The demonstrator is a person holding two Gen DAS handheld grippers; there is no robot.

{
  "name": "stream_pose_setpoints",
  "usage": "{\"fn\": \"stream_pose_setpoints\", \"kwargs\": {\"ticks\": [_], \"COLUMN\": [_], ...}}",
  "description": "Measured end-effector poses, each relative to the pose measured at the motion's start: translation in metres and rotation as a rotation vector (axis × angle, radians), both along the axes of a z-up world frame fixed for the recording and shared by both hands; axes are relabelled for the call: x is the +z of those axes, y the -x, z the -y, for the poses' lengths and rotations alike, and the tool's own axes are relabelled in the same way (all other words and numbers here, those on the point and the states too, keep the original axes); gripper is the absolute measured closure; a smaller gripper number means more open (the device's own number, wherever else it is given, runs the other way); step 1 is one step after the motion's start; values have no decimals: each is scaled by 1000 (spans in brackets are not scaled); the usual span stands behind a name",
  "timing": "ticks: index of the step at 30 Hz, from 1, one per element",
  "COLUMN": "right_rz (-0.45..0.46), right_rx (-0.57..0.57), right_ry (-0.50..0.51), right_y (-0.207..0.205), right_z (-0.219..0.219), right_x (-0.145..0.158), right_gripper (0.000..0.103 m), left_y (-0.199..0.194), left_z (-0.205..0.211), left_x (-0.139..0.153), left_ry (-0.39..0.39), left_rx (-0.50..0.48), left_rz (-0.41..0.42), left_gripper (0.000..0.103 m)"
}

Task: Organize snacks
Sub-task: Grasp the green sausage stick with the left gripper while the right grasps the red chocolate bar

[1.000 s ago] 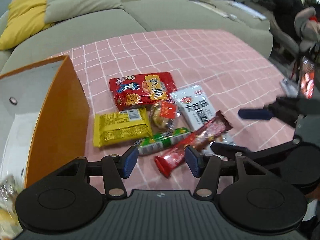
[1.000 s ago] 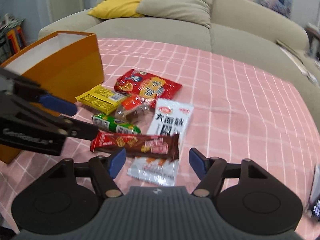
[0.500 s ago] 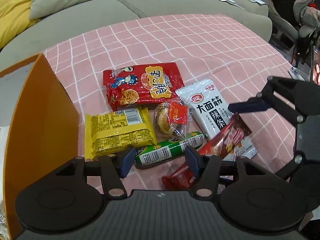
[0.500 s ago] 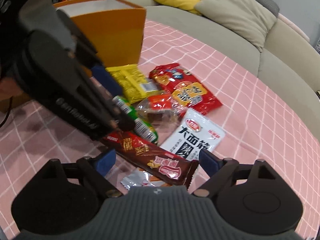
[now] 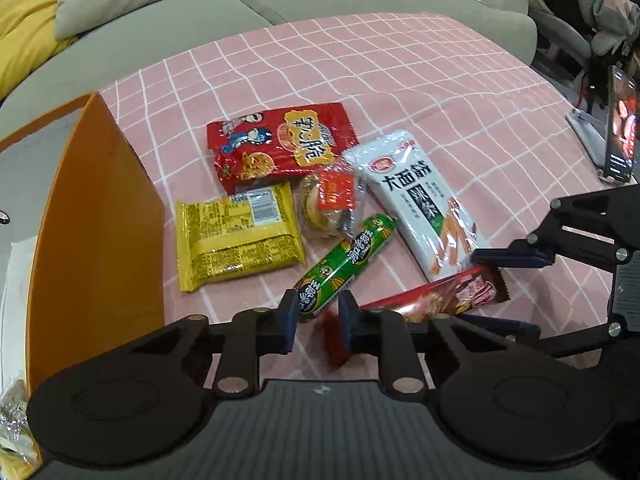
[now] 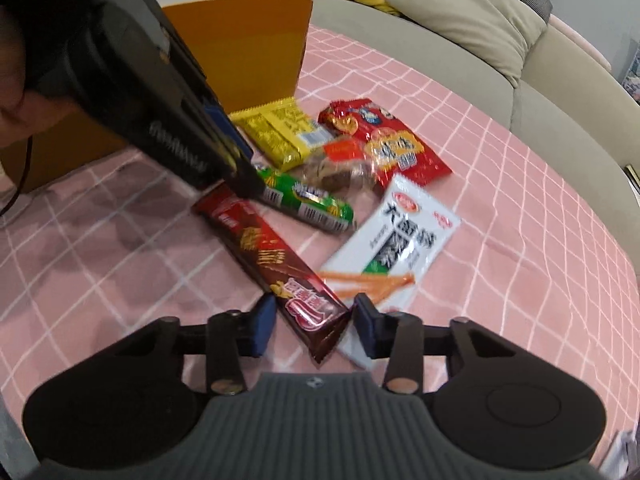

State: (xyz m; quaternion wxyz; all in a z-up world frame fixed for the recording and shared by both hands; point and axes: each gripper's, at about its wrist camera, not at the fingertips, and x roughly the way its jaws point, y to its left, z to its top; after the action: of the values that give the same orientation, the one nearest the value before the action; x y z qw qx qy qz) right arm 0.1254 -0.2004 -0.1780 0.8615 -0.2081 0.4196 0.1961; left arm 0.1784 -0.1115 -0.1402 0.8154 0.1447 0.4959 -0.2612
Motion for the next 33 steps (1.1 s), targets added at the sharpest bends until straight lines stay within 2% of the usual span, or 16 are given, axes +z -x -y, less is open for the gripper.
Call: {"fn": "stream_pose_setpoints", "kwargs": {"ticks": [4, 9, 11, 13, 15, 19, 21, 23, 25, 27, 30, 33], "right_rz": [-61, -114, -112, -95, -76, -50, -58, -72, -90, -102, -122, -134], "right_rx": [-89, -151, -139, -108, -71, -30, -27, -36, -58, -83, -133, -192], "right_ry": [-35, -117, -138, -144, -134, -124, -135, -132, -125, -133, -167, -185], "right_y": [9, 14, 15, 16, 15, 9, 3, -2, -5, -6, -3, -2], "right_z": [15, 29, 28, 22, 13, 0, -3, -7, -8, -7, 0, 6], "right_x": [3, 10, 12, 14, 15, 15, 14, 10, 6, 4, 4, 4], "right_gripper": [71, 70, 66, 57, 55, 54, 54, 58, 70, 75, 76, 77], "left_y": [7, 14, 12, 9, 5, -1, -3, -5, -8, -11, -10, -8], "left_z": [5, 14, 15, 15, 16, 20, 24, 26, 27, 28, 28, 28], "left_x": [-2, -5, -5, -5, -5, -5, -7, -10, -12, -15, -19, -19], "left_ry": [-38, -86, -83, -84, -88, -94, -110, -119, -109, -95, -76, -61], "left_rx": [-58, -110, -104, -97, -97, -128, -140, -142, -137, -129, -120, -96], "left_rz": [-16, 18, 23, 28, 37, 53, 66, 72, 67, 50, 27, 17], "left_gripper": [81, 79, 79, 76, 73, 59, 57, 57, 57, 57, 71, 73]}}
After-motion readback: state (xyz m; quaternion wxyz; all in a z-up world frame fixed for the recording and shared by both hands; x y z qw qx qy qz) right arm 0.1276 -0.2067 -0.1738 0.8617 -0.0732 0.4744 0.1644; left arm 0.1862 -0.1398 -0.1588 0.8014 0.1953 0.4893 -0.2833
